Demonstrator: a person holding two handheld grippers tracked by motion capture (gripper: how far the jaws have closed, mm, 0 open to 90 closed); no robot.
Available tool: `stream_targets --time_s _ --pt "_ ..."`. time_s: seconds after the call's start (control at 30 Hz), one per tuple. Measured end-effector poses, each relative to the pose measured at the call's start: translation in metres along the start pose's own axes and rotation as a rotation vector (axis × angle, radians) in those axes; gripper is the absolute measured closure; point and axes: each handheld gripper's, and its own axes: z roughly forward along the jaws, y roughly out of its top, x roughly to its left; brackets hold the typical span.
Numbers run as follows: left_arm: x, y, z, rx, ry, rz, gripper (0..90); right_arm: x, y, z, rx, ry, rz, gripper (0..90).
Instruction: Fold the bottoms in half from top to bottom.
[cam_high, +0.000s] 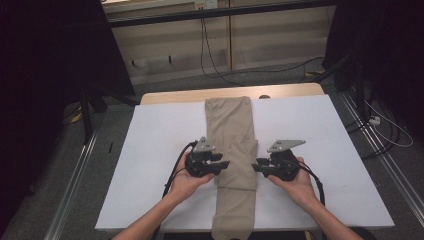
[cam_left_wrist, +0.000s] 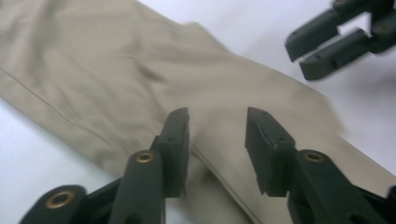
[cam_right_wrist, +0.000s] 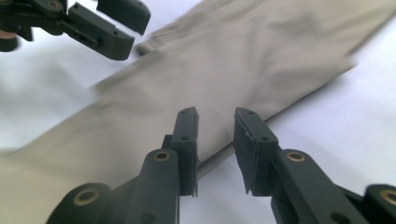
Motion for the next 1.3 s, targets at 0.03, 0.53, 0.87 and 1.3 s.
stream_targets --time_s 0.03,0.53,0.87,1.3 --pt "0.01 0.007 0.015 0.003 0.045 -0.025 55.5 -0.006 0.004 0.007 0.008 -0.018 0.013 68.4" --pt "0.008 0.004 0.016 0.004 -0.004 -0.026 88.4 -0.009 0.009 0.025 0.003 0.001 0.032 90.0" --pt "-0.026 -0.026 -0.023 0.008 -0.071 0.026 88.3 0.038 -0.013 -0.01 0.002 0.103 -0.03 90.0" --pt "-0.052 -0.058 -0.046 0.051 -0.16 0.039 80.4 0.047 -0.011 -0.002 0.022 0.099 -0.055 66.8"
